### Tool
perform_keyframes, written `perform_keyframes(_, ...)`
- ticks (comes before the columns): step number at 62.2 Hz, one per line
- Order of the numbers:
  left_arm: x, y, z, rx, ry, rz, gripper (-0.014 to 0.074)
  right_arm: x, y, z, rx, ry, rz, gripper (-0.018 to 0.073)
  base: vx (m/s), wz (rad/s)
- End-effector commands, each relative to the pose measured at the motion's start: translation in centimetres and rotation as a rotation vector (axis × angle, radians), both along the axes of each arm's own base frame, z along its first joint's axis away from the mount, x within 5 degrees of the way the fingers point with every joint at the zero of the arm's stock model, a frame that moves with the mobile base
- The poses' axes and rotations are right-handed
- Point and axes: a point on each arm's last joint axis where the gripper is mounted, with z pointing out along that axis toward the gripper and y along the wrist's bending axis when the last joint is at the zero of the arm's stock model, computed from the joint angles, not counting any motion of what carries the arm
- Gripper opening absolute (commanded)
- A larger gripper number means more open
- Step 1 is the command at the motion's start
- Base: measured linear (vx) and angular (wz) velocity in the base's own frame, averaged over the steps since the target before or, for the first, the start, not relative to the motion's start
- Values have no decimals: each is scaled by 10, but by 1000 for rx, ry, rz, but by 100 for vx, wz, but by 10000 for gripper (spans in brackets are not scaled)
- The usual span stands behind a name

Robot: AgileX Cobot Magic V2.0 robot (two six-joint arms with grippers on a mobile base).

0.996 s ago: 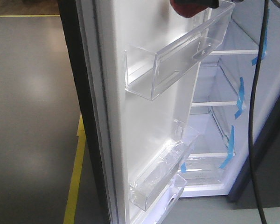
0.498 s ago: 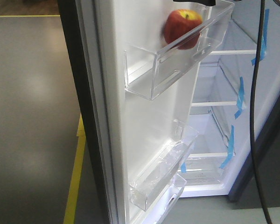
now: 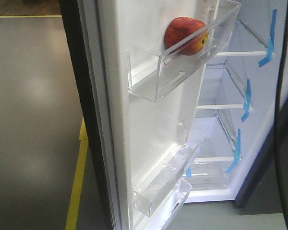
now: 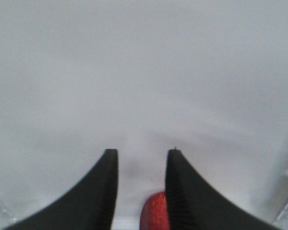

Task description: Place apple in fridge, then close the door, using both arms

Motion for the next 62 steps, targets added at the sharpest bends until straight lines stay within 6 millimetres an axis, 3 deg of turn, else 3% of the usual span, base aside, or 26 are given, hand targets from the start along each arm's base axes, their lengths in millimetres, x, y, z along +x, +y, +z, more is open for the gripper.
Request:
perform_keyframes(1,-1,1,0,-8,-64,8,-6,-44,-2,44,58,-135,9,-18,0,0)
perform_keyframes(17,-1,1,1,-7,-72,9,-6,-107,-1,66,6,-182,93,-5,0,0)
perform_keyframes(25,-1,1,1,-90,-82,6,-6,-130,-4,63,1,-201,54,-5,0,0)
perform_keyframes(31,-1,2,3,-245,-114,2,-6,-143,-8,45,-1,-163,9,-5,0,0)
perform_keyframes(37,-2,3,6,-421,-175,1,-6,-159,-10,13,-2,-120,-20,-5,0,0)
perform_keyframes(51,-4,9,13,-764,-299,1,-6,-225,-24,-66,63,-126,-205,-5,0,0)
perform_keyframes(62,-5,13,14,-1038,-369,-9,-6,-265,-34,-120,150,-153,-336,-5,0,0)
